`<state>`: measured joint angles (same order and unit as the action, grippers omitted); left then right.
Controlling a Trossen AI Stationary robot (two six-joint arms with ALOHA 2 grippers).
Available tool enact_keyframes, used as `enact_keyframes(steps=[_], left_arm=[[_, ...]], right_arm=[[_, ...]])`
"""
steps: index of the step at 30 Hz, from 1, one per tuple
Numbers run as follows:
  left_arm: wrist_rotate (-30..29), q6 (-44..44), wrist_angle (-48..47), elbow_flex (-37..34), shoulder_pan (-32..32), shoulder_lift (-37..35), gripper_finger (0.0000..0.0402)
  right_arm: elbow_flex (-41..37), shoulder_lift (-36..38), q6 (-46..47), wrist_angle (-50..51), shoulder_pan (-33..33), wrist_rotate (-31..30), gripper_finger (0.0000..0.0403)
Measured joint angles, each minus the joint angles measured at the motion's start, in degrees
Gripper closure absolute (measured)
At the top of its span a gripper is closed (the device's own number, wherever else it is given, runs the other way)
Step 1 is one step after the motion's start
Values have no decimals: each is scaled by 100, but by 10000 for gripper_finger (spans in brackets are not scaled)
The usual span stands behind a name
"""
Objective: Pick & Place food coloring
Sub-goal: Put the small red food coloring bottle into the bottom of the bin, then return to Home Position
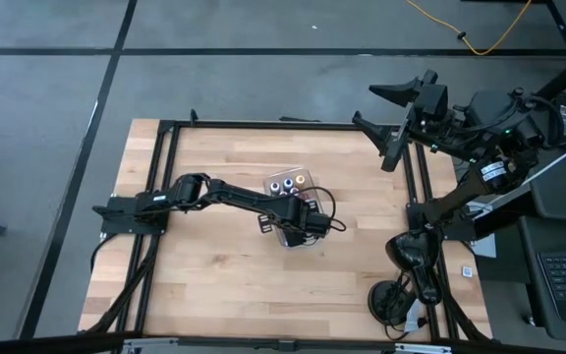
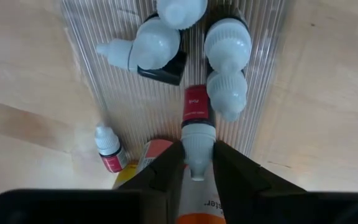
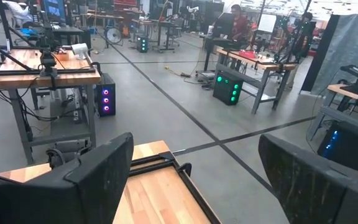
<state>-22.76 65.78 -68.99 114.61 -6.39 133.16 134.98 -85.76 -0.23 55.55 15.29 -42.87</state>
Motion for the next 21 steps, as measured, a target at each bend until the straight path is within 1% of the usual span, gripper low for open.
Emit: enact_keyframes(steps=[12, 21], left_arm=[[9, -108, 37, 0, -37, -2, 276], [-482, -581, 85, 2, -37, -6, 248]], right_arm=[[0, 0, -20, 37, 0, 0, 56], [0, 0, 0, 173, 0, 0, 56]])
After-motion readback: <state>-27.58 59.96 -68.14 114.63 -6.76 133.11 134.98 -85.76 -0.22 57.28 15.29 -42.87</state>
